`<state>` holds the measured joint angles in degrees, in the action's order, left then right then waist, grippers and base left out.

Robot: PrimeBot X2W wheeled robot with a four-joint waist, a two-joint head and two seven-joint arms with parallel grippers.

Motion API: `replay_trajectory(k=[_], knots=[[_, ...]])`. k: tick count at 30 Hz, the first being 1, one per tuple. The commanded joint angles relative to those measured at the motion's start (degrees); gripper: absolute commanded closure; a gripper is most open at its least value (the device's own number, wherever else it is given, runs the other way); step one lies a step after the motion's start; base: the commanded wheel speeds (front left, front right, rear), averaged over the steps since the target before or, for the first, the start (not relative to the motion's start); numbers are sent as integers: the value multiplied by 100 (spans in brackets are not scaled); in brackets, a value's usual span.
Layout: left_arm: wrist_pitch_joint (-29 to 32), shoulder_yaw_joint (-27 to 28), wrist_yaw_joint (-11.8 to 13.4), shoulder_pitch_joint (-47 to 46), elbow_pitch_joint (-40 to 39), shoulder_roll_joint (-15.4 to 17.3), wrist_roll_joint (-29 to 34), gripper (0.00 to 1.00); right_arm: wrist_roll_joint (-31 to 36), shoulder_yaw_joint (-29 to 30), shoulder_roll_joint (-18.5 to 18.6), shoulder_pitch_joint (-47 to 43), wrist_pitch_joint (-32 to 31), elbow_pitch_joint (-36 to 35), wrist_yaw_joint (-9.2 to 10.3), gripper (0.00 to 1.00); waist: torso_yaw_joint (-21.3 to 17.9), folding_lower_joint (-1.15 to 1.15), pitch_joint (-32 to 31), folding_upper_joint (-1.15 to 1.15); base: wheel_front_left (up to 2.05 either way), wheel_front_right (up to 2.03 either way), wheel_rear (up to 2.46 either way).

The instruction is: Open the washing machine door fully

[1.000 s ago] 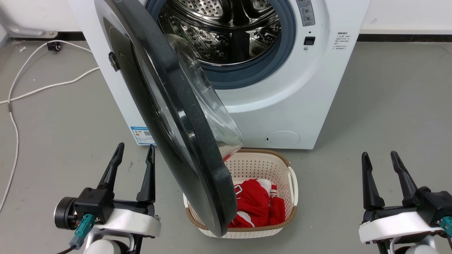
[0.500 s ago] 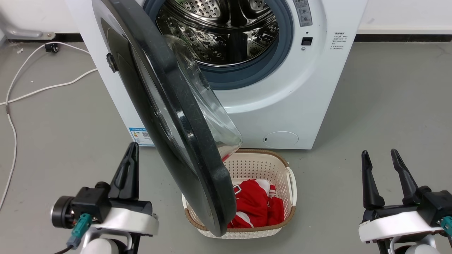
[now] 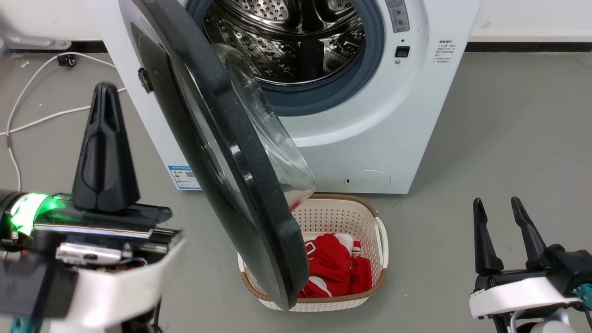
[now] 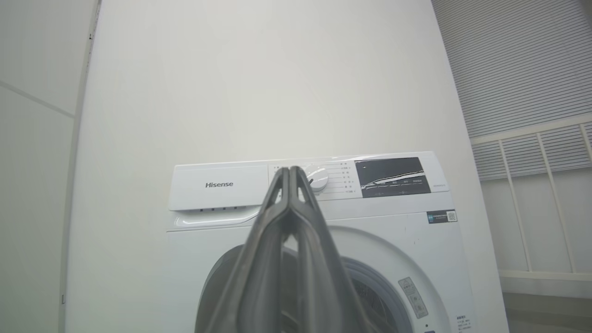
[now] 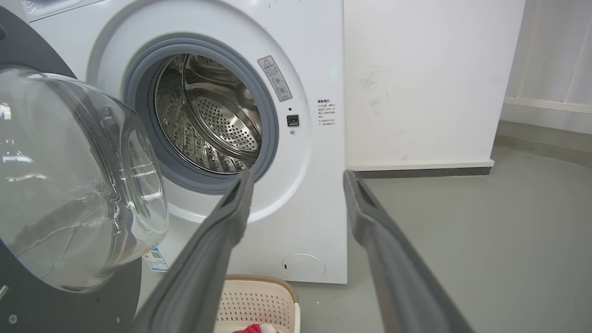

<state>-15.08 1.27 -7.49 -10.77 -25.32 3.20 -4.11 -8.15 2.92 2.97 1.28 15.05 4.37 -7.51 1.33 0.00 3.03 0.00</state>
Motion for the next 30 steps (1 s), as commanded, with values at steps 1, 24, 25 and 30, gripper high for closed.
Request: replay_trajectory(k=[1,24,25,30], knots=[[-11,-143,11,-64,-210,-11,7,100,-31,-12,-19,72,14,17,4,0,-11,0,4,0,0,0,0],[367,-3240,33,1164,1503,609,-469,100,-170,-92,-18,-42,14,170,4,0,1,0,-26,0,0,0,0],[360,-3258,33,1163,1619,581,-502,100,-180,-108,-19,-34,14,178,4,0,1,0,-20,0,0,0,0],[237,-3218,47,917,2115,477,-515,100,-201,-153,-18,9,14,219,4,0,-22,0,5,0,0,0,0]])
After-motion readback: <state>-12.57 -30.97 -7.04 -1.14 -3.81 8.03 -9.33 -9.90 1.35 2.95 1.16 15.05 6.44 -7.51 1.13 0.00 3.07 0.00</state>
